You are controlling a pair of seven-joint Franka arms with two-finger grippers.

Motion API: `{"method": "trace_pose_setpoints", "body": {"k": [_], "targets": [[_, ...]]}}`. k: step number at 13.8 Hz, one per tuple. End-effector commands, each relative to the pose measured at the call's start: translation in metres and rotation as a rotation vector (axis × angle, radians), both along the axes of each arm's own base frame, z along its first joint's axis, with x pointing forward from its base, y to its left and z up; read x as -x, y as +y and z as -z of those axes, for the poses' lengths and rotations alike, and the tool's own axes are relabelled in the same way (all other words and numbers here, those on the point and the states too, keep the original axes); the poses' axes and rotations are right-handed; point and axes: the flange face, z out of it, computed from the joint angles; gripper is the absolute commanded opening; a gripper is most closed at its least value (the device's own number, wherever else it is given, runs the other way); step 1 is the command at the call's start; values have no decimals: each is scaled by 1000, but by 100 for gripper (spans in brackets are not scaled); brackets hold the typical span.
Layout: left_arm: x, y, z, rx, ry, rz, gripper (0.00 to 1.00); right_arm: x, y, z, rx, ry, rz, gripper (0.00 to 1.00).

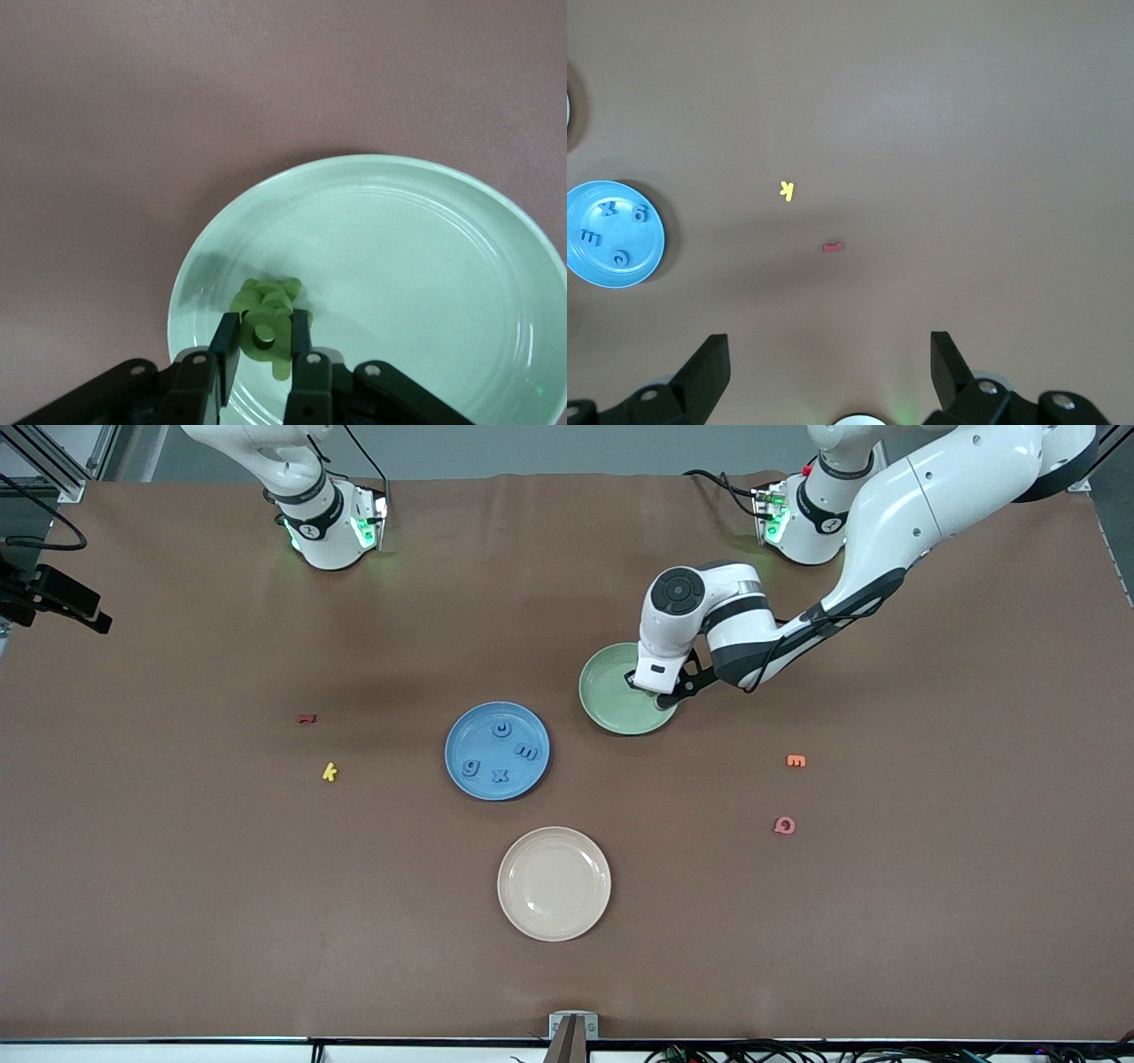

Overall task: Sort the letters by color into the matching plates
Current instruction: 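Carry green q to the green plate with the left gripper and release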

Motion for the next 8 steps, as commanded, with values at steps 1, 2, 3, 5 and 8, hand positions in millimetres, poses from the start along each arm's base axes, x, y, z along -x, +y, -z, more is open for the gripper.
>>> {"method": "trace_pose_setpoints", "body": {"k": [1,2,3,5,8], "targets": [[3,1,2,1,-6,-12,17,8,1,-1,9,-3,-18,100],[3,1,2,0,-6,-11,17,8,2,-2,8,-4,-24,100],[3,1,2,0,-6,-11,18,8,3,-2,8,-4,-52,100],[4,1,3,0,-4,-10,25,9,2,-2,0,1,-62,100],[3,1,2,-3,-6,-11,55,8,17,-2,-5,-1,-80,100]]}}
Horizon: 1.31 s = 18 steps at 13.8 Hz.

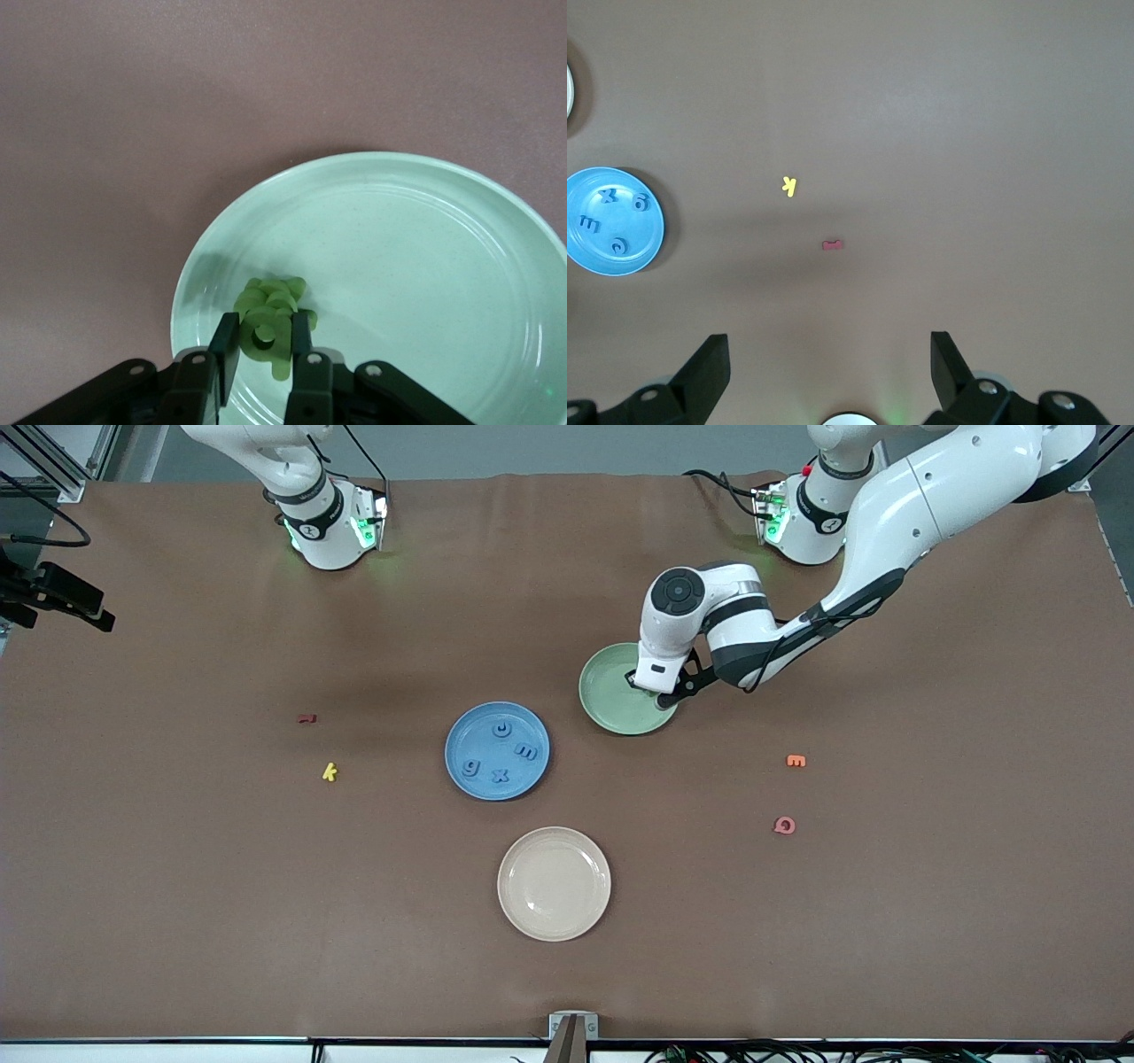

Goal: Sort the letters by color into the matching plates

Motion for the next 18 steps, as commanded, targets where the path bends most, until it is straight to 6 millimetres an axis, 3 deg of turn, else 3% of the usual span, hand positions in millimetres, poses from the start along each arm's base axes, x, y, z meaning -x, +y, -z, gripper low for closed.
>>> {"method": "trace_pose_setpoints", "body": {"k": [1,2,5,7,11,14,18], "targets": [[2,0,1,-1,-8,-14,80,7,21,-3,-2,-5,-42,100],[0,2,1,-1,-8,-20,100,8,22,-3,-2,-5,-46,100],[-14,3,-7,6,-28,-40,100,8,15,-3,-3,-5,-33,100],[-38,0,-23,25,-64,-66,100,7,14,-4,-2,-9,-32,100],[-99,2,-64,23,-137,-71,100,7,7,-5,-2,-9,-26,100],[-157,23,-105,-4,-183,-41,100,8,-2,-5,-3,-11,-14,100],[-217,68,-140,-44,-217,36,100,7,-7,-9,14,-20,-8,100]]}}
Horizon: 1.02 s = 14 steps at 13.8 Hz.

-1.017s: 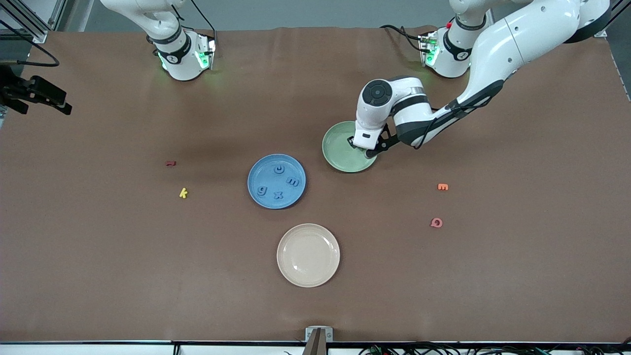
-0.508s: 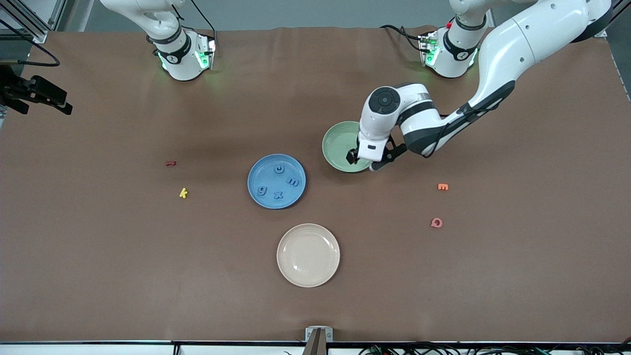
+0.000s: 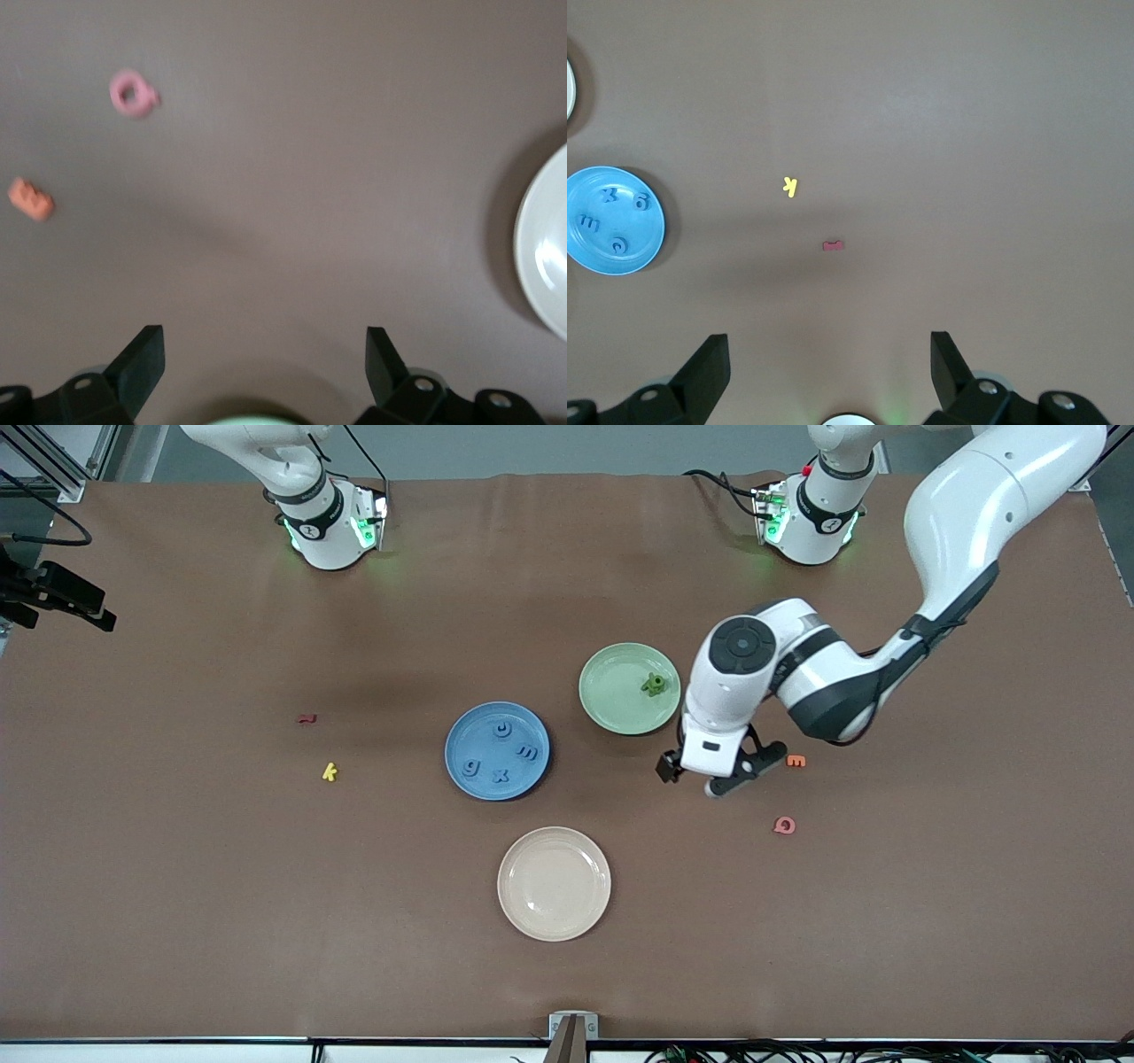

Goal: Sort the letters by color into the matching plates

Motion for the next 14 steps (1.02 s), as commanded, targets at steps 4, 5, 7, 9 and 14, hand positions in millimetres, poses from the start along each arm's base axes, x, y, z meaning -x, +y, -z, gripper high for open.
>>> {"method": "trace_pose_setpoints", "body": {"k": [4,5,7,9,14], "targets": [[-67,68,-40,-108,-19,118,100,5,-4,-9,14,-30,-10,100],[-73,79,-46,-131,-12,139,100,3,-4,-10,15,-47,-10,100],[-85,101,-59,-157,4,199,100,2,-6,-10,16,-52,-6,100],[-94,121,-68,-160,12,266,100,3,-6,-9,15,-46,-5,100],[-96,142,-108,-216,21,351,100,3,-4,-9,-1,-43,-7,100]]}}
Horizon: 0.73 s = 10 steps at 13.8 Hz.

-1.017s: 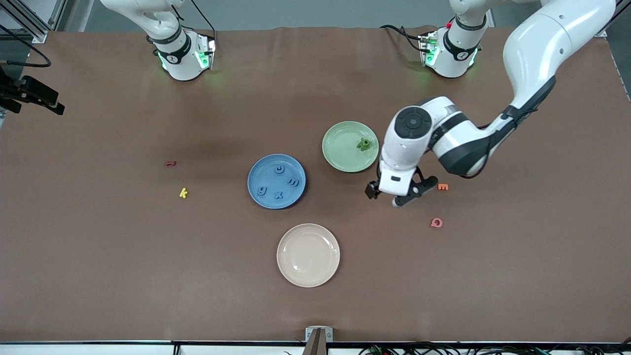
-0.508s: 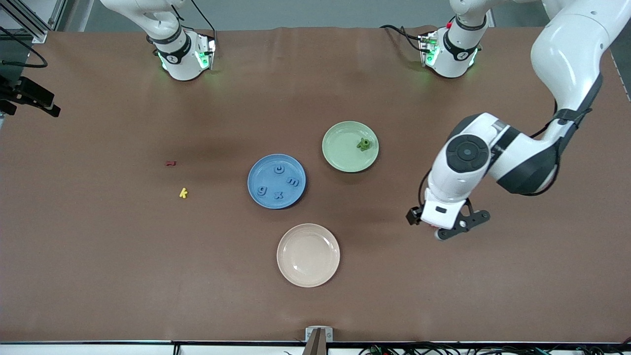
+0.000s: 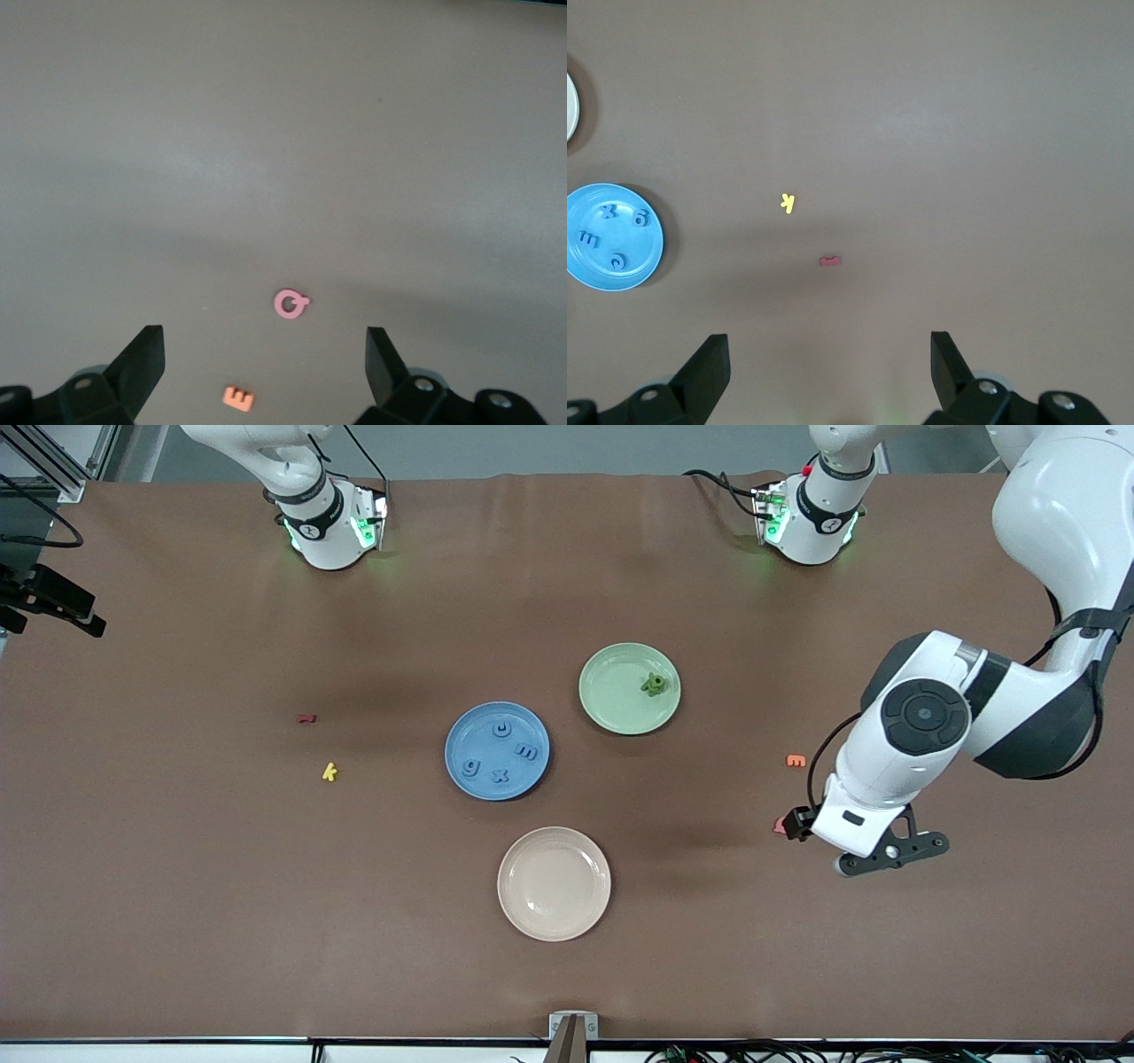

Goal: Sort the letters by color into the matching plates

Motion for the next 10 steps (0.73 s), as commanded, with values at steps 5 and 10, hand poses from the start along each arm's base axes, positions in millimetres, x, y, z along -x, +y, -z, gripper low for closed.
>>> {"method": "trace_pose_setpoints", "body": {"k": [5,10], "targets": [[23,26,-92,-19,50,44,100,6,1,-3,-8,-1,-13,100],[64,89,-176,142,94,21,100,6,3,-1,-19,11,-15,100]]}}
